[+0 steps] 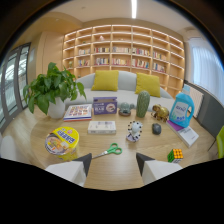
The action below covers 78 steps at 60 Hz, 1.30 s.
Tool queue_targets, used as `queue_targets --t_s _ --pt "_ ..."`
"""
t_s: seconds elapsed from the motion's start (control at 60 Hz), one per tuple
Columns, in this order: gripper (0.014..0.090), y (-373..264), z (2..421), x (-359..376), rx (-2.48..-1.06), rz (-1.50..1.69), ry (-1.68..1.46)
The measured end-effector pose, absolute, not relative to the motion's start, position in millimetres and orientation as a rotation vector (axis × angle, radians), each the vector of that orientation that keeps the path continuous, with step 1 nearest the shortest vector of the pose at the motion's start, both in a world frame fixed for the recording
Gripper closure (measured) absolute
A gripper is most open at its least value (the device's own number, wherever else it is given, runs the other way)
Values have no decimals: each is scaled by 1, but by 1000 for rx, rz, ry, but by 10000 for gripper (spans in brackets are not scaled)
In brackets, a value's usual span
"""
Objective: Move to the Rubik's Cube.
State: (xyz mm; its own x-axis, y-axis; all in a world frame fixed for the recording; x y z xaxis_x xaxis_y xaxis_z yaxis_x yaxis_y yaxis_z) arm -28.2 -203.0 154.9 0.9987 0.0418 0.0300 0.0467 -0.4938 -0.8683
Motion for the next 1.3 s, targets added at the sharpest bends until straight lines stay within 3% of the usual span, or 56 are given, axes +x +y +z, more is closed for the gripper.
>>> queue_targets --t_s 0.233,0.617,1.0,1.3 --pt "200 -232 146 2 -2113 -46 -52" --pt "204 -276 114 122 -2204 -181 6" --pt "203 -234 71 223 -2243 -257 77" --pt "203 -200 40 239 -2270 -232 85"
